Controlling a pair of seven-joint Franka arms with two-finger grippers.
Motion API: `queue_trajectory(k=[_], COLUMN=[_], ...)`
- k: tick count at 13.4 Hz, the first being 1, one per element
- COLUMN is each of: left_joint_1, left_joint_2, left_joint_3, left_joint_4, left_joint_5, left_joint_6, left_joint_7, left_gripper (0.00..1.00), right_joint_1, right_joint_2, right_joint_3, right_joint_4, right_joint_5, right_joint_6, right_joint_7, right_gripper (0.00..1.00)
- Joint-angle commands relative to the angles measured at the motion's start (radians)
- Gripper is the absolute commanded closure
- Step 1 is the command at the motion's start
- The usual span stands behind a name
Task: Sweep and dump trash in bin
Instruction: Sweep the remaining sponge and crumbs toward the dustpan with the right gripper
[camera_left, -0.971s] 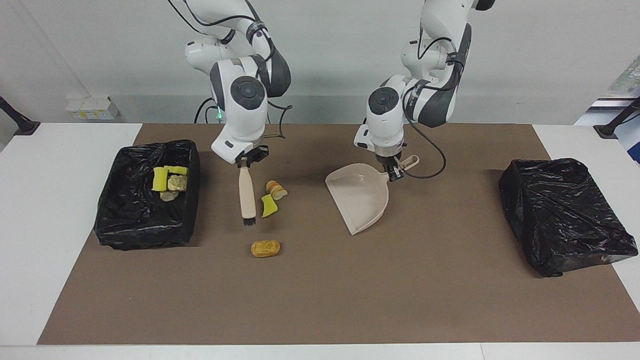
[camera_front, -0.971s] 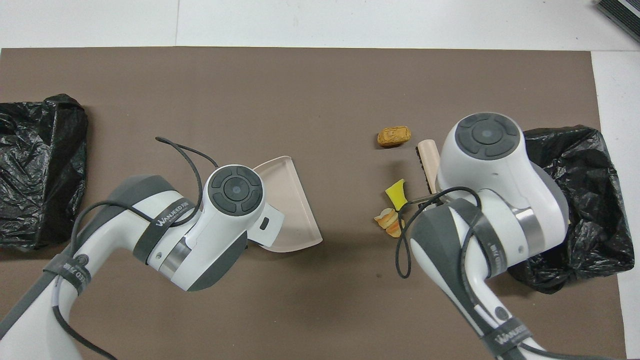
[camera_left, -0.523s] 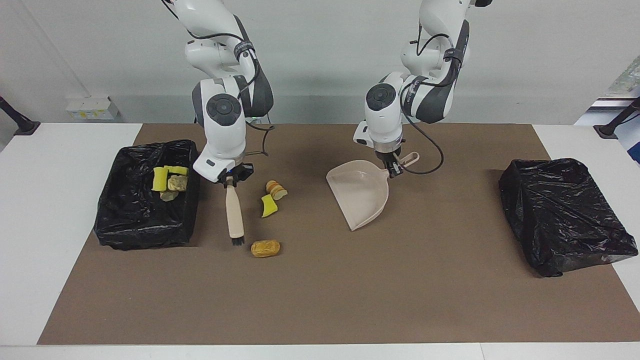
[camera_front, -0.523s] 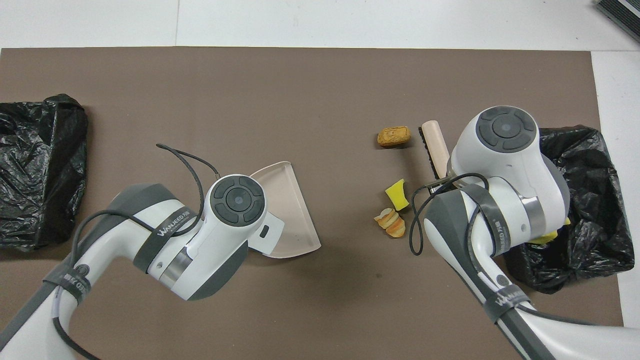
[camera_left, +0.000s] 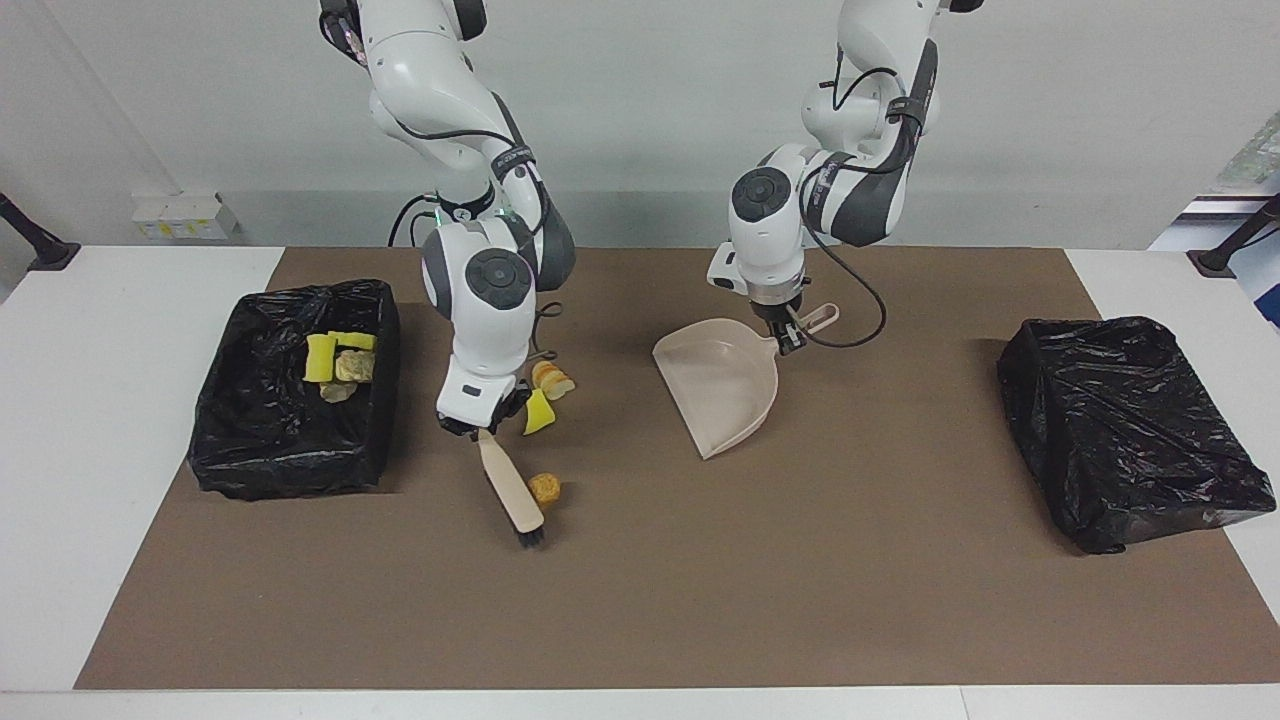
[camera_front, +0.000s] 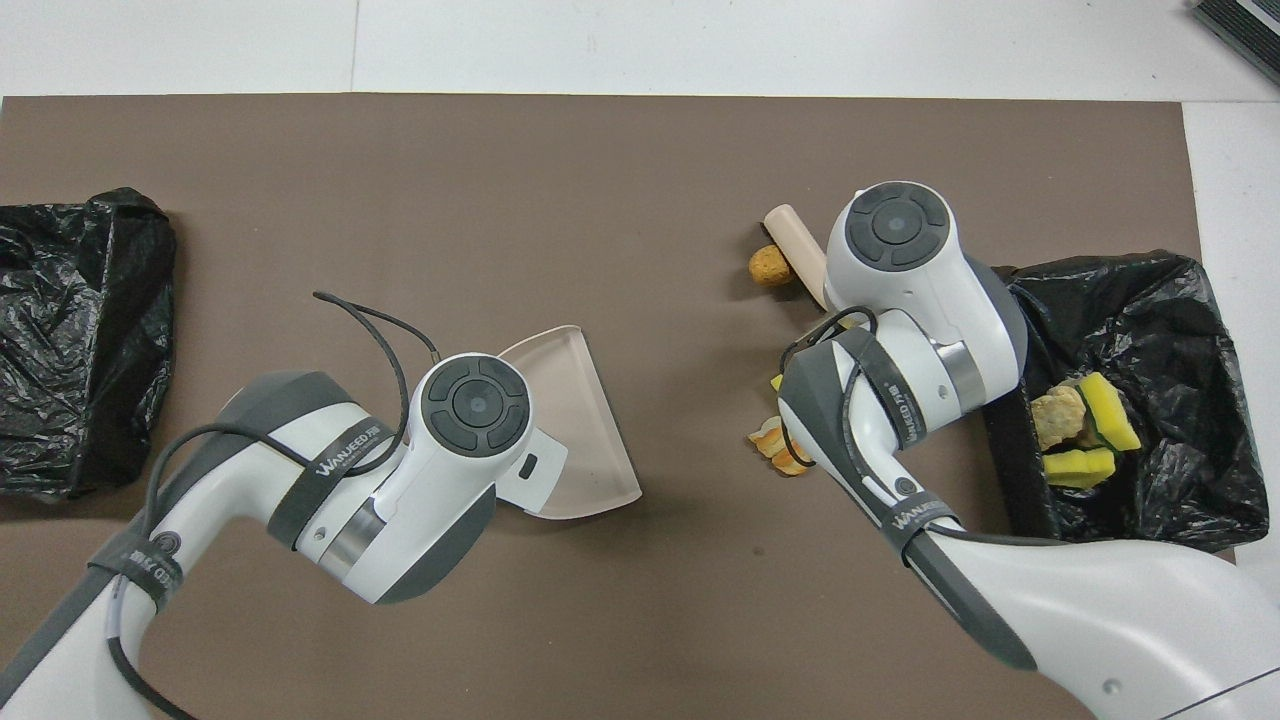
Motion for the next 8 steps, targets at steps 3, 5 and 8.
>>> queue_trajectory(k=[3,5,8], left_joint_1=[-0.010,-0.008,-0.008], left_joint_2=[-0.038,-0.038,-0.036], left_joint_3=[0.010,0.010,0.010], left_joint_4=[-0.043,-0.044,-0.044], left_joint_5=[0.010,0.010,0.010], left_joint_6=[0.014,0.015,0.018], left_joint_7=[0.016,0.016,0.016], left_gripper=[1.00,1.00,1.00], right_joint_1=[0.006,0.003,-0.060], right_joint_2=[-0.008,-0.036,-0.109], right_joint_3=[0.121,0.123,0.117], right_joint_4=[0.036,0.066,0.071], right_joint_5=[0.083,0.194,0.211], right_joint_6=[-0.162,-0.202,-0.279], right_joint_7=[-0.068,-0.070,-0.052], right_gripper=[1.00,1.00,1.00])
